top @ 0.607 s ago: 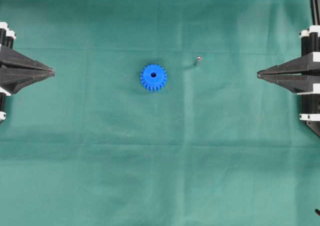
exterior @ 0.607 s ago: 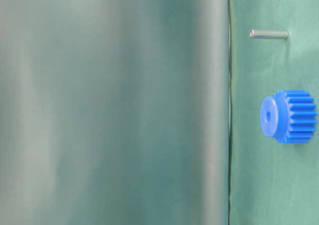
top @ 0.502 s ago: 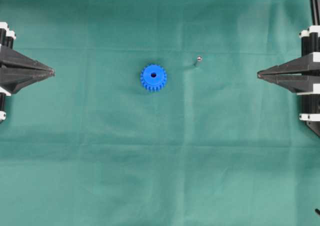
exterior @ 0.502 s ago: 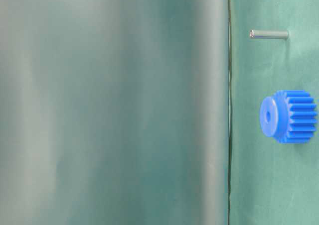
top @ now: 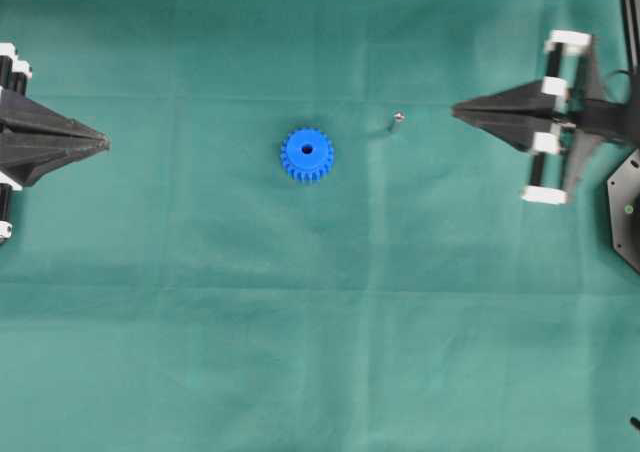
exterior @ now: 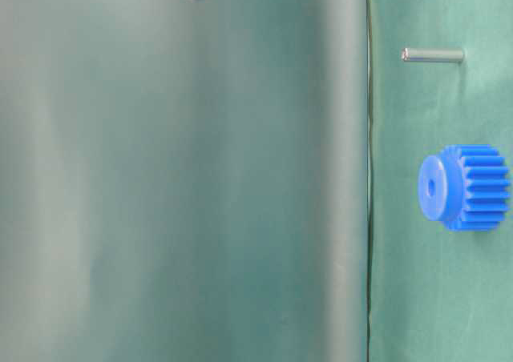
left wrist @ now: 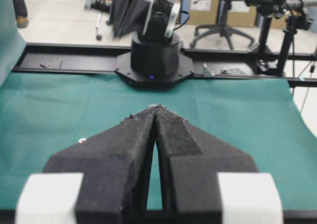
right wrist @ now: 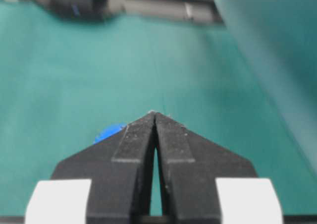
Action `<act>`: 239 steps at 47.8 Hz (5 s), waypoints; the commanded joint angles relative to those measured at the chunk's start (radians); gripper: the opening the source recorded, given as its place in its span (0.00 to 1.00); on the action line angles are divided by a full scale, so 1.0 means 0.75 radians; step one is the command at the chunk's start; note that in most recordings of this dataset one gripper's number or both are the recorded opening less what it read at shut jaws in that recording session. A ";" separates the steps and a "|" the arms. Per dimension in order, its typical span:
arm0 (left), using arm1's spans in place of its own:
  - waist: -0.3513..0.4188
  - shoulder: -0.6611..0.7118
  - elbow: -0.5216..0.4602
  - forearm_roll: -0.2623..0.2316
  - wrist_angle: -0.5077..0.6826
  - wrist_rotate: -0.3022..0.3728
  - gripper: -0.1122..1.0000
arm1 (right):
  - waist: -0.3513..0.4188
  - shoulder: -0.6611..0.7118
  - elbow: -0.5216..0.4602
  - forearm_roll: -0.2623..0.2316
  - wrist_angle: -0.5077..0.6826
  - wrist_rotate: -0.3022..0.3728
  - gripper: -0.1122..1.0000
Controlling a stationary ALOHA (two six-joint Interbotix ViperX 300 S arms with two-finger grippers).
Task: Insert the shaft placed at a random location into the center hole of the small gear at another random location.
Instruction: 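Move the right gripper left toward the silver shaft beside the gear, then close the right gripper on the silver shaft and lift it upright, then carry the held shaft over the blue gear's center hole, then lower the shaft with the right gripper into the gear's center hole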
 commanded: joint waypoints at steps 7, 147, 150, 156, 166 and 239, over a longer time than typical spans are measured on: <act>0.004 0.004 -0.004 -0.004 -0.031 0.000 0.10 | -0.076 0.319 -0.027 0.033 -0.209 0.016 0.48; 0.031 0.008 0.025 -0.010 -0.025 -0.025 0.10 | 0.076 0.861 -0.644 0.037 0.008 0.074 0.23; 0.031 0.006 0.027 -0.010 -0.025 -0.025 0.10 | 0.080 0.863 -0.648 0.037 0.008 0.074 0.23; 0.031 0.004 0.025 -0.010 -0.025 -0.025 0.10 | 0.078 0.863 -0.648 0.037 0.008 0.074 0.23; 0.031 0.004 0.025 -0.010 -0.027 -0.025 0.10 | 0.080 0.910 -0.644 0.037 0.002 0.074 0.23; 0.031 0.004 0.025 -0.010 -0.022 -0.025 0.10 | 0.078 0.982 -0.607 0.051 -0.141 0.055 0.23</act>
